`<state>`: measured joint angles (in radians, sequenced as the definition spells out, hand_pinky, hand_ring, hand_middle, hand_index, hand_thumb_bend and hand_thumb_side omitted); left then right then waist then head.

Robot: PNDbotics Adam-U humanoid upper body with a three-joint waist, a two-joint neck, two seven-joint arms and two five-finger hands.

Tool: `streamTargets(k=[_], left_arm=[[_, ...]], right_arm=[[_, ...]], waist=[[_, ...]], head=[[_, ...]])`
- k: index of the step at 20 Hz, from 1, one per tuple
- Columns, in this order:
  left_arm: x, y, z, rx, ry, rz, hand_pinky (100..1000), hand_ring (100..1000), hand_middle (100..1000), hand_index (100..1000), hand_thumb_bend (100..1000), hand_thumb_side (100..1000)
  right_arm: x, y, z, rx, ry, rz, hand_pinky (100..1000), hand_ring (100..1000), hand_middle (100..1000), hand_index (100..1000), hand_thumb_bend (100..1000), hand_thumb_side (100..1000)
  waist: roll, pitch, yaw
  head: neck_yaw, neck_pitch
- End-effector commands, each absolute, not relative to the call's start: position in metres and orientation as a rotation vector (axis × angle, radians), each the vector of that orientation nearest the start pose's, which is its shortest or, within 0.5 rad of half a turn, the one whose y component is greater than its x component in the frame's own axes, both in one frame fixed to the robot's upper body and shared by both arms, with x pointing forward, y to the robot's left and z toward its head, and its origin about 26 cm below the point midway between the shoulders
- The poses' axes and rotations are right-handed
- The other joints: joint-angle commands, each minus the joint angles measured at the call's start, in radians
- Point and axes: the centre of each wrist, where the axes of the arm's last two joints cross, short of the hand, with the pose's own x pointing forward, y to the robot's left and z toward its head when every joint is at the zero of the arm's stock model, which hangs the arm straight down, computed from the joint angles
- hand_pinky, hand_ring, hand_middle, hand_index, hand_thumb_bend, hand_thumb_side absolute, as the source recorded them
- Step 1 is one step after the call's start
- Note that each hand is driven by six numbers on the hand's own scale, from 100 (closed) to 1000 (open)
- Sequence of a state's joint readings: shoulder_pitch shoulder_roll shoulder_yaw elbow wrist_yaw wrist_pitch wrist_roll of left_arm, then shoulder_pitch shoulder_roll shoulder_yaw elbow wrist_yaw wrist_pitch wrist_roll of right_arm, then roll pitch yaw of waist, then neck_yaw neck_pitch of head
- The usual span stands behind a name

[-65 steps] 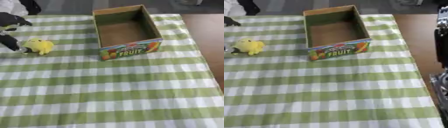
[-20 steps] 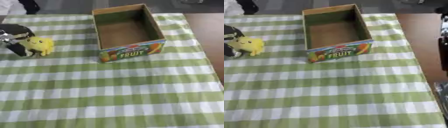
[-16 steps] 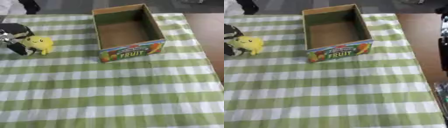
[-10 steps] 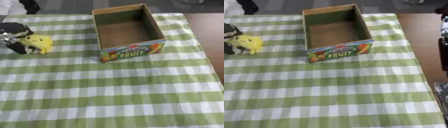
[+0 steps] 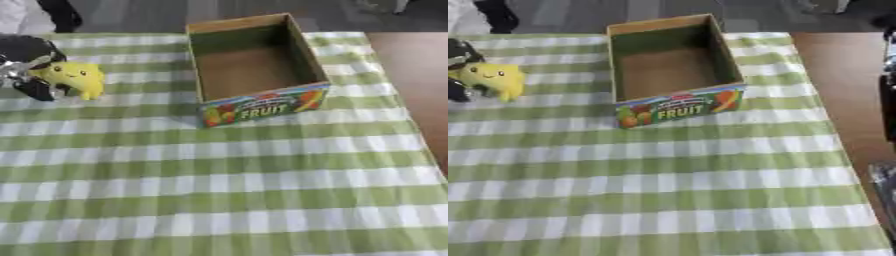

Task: Pick up objects on the table and place them in the box.

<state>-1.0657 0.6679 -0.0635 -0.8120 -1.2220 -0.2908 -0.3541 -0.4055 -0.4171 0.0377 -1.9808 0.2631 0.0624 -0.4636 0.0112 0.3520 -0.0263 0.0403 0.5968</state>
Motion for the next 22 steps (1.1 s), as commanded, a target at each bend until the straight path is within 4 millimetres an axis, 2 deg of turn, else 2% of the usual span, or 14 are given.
streamTargets(k=[1, 5, 6, 7, 16, 22], left_arm=[[0.465, 0.381, 0.307, 1.424, -1.179, -1.507, 665, 623, 466, 545, 100, 265], [0.462, 0.371, 0.322, 1.467, -1.261, -1.472, 652, 606, 446, 523, 100, 278], [0.461, 0.368, 0.325, 1.474, -1.283, -1.461, 645, 598, 435, 512, 100, 393], [0.460, 0.366, 0.329, 1.481, -1.302, -1.449, 643, 595, 432, 508, 100, 290], [0.453, 0.335, 0.355, 1.497, -1.479, -1.380, 629, 571, 419, 492, 100, 315], [0.457, 0.288, 0.366, 1.461, -1.623, -1.346, 621, 556, 415, 488, 100, 329]], right_arm=[[0.306, -0.256, 0.239, -0.740, -2.442, 0.067, 798, 860, 625, 865, 100, 940], [0.306, -0.256, 0.238, -0.733, -2.441, 0.065, 798, 860, 626, 865, 100, 936], [0.306, -0.256, 0.238, -0.731, -2.441, 0.065, 798, 860, 626, 865, 100, 935], [0.306, -0.256, 0.238, -0.730, -2.441, 0.065, 798, 860, 626, 865, 100, 935], [0.306, -0.256, 0.237, -0.726, -2.437, 0.064, 797, 860, 628, 864, 100, 930], [0.306, -0.254, 0.237, -0.715, -2.440, 0.067, 797, 860, 629, 864, 100, 928]], waist=[[0.001, -0.033, 0.002], [0.002, -0.046, 0.005], [0.002, -0.049, 0.005], [0.002, -0.052, 0.005], [0.007, -0.074, 0.005], [0.010, -0.083, -0.003]], head=[[-0.005, 0.007], [-0.008, 0.017], [-0.009, 0.021], [-0.011, 0.025], [-0.023, 0.048], [-0.022, 0.051]])
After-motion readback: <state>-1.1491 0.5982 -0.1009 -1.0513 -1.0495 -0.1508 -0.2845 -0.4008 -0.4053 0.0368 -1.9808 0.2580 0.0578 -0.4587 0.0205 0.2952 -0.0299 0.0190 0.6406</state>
